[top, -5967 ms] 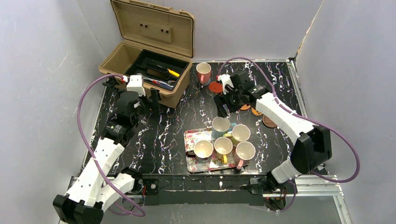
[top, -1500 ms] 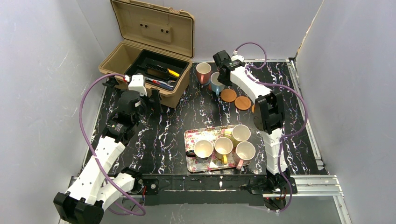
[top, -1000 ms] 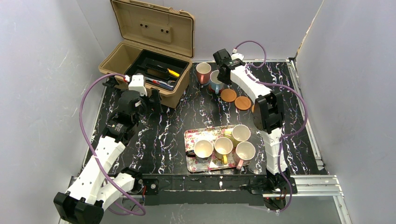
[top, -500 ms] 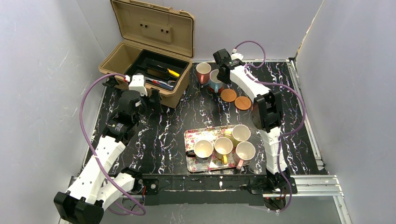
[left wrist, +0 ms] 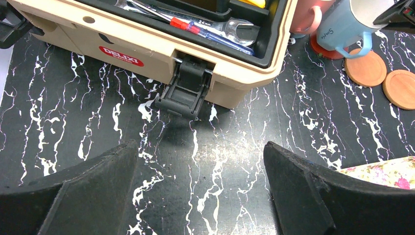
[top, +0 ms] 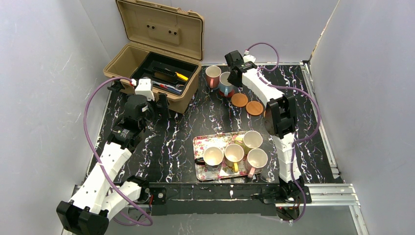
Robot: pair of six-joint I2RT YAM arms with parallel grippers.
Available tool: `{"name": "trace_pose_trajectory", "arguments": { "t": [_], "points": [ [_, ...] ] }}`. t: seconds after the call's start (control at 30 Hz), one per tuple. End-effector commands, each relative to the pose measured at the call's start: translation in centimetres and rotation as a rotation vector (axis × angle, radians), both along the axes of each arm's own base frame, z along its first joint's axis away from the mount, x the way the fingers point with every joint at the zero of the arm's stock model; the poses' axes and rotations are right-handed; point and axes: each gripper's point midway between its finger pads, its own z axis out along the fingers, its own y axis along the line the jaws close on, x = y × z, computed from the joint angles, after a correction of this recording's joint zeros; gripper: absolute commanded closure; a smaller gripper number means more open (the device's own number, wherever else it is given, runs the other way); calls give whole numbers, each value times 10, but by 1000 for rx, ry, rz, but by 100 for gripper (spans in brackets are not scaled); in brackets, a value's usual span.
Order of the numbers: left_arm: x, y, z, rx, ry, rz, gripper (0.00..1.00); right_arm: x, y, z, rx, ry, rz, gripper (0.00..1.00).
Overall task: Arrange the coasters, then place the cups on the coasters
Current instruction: Place the cup on the coaster.
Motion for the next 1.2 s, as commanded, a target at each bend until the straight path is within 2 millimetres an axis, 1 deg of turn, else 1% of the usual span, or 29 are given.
{"name": "trace_pose_trajectory", "arguments": {
  "t": [0.0, 0.1, 0.13, 0.33, 0.6, 0.77, 0.87, 1.0, 1.17],
  "points": [
    [-1, 1, 3, -1, -3, 2, 2, 20, 5, 42, 62, -124, -15, 73],
    [-1, 1, 4, -3, -5, 2, 2, 20, 4, 48, 65, -135, -15, 65],
    [0, 1, 4, -2, -5, 2, 2, 20, 4, 51, 65, -140, -13, 64],
    [-1, 1, 4, -3, -4, 1, 2, 19, 1, 64, 47, -163, 6, 53],
    [-1, 0, 4, -5, -4, -1, 2, 10, -8, 79, 8, -191, 42, 37],
    [-1, -1, 3, -8, -2, -4, 2, 1, -10, 88, 1, -216, 80, 34],
    [-1, -1, 3, -8, -2, -5, 2, -4, -6, 92, -3, -232, 127, 32],
    [-1, -1, 4, -13, -4, -7, 2, -14, 7, 87, -15, -213, 237, 29],
    [-1, -2, 4, -14, -4, -10, 2, -23, 16, 78, -59, -194, 285, 23]
  ]
}}
